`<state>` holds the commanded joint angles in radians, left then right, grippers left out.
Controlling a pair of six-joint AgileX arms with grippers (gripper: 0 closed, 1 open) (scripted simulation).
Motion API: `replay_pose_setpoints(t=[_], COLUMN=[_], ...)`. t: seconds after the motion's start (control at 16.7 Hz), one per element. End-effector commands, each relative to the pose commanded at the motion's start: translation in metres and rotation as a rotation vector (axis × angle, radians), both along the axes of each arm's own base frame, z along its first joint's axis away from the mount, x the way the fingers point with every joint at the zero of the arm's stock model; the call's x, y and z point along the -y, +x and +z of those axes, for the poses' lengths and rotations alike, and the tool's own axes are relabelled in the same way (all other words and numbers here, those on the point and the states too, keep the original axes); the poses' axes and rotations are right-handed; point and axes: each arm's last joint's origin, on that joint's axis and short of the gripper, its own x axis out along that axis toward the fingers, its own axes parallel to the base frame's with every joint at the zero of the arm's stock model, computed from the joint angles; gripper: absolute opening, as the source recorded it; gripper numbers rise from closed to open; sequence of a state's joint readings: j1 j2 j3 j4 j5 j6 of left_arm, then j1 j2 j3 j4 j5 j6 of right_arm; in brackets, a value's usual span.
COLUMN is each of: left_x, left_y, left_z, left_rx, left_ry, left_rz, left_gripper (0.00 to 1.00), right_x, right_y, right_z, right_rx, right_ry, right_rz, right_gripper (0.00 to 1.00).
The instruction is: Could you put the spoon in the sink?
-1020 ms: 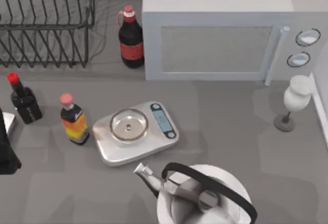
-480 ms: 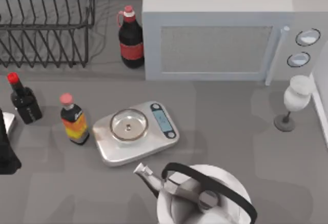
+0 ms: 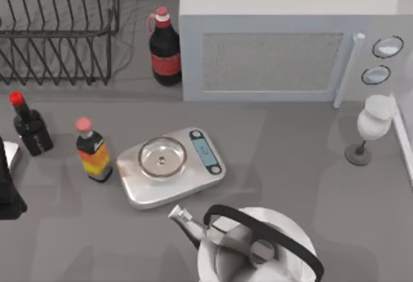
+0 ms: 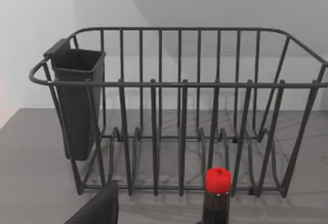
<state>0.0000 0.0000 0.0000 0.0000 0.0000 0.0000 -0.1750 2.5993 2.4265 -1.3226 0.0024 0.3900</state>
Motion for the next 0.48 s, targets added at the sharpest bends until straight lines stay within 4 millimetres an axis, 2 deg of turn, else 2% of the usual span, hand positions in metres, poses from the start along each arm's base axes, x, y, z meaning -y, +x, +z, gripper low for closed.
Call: replay_pose_setpoints(t=[0.3,0.48], left_x=[0.0000,0.0000], left_y=[0.0000,0.0000], left_z=[0.0000,0.0000], left_rx=[0.000,0.000], left_ry=[0.000,0.000], left_rz=[0.000,0.000], left_gripper=[1.00,1.00], right_x=[-0.0011,-0.0011], right_y=[-0.0003,-0.0003], right_z=[-0.0010,-0.0010], right_rx=[0.002,0.002], right_ry=[-0.002,-0.002], right_rz=[0.003,0.003], right_gripper=[0.00,0.23])
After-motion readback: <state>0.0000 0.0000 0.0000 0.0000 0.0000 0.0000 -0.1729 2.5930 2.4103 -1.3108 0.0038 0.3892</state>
